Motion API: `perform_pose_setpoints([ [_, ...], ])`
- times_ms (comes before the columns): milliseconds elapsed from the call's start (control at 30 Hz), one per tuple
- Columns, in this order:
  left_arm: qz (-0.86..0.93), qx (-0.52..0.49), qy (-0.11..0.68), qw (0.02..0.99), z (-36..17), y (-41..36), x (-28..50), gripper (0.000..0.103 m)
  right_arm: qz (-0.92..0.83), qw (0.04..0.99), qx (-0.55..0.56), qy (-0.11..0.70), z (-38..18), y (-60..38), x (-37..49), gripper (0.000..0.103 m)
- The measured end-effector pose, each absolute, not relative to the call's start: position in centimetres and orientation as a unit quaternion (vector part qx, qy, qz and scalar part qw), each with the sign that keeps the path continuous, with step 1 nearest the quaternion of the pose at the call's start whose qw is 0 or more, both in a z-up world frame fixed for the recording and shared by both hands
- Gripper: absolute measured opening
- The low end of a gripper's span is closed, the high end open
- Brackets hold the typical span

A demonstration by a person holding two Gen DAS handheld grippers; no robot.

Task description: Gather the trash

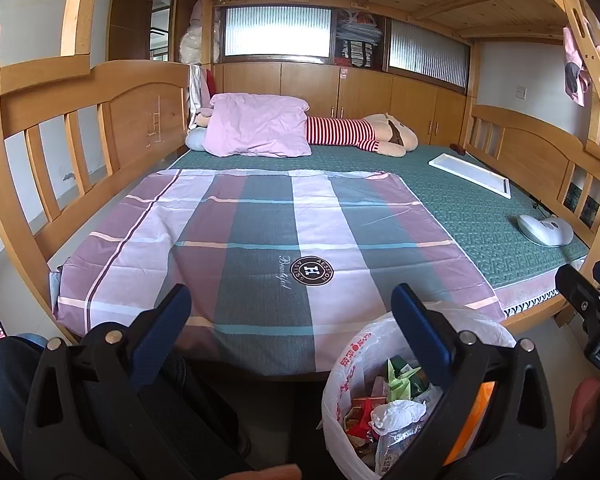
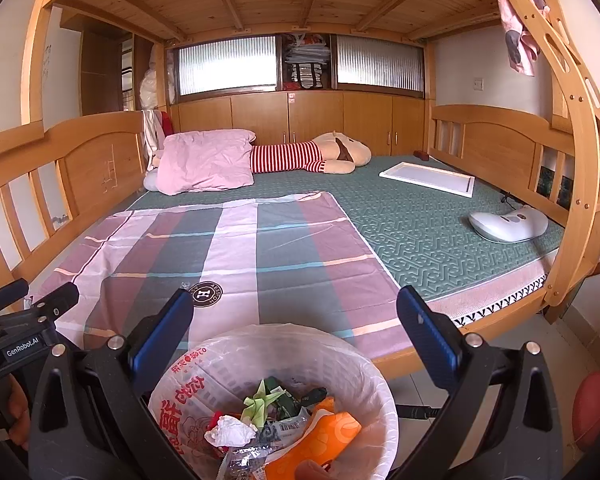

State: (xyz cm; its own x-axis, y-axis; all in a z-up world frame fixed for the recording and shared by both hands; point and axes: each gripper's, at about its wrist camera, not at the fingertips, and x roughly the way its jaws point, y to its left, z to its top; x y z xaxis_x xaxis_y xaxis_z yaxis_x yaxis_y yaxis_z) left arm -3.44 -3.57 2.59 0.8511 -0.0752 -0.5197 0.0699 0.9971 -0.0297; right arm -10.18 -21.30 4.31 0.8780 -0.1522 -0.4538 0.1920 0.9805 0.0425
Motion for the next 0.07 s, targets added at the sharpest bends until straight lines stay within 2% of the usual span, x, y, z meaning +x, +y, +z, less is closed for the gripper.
perform_pose_setpoints([
  [67, -0.036, -0.007, 0.270, 0.962, 2.62, -3.56, -3.45, 0.099, -0.089, 0.968, 0.044, 0.230, 4.36, -21.26, -10.14, 0.099],
])
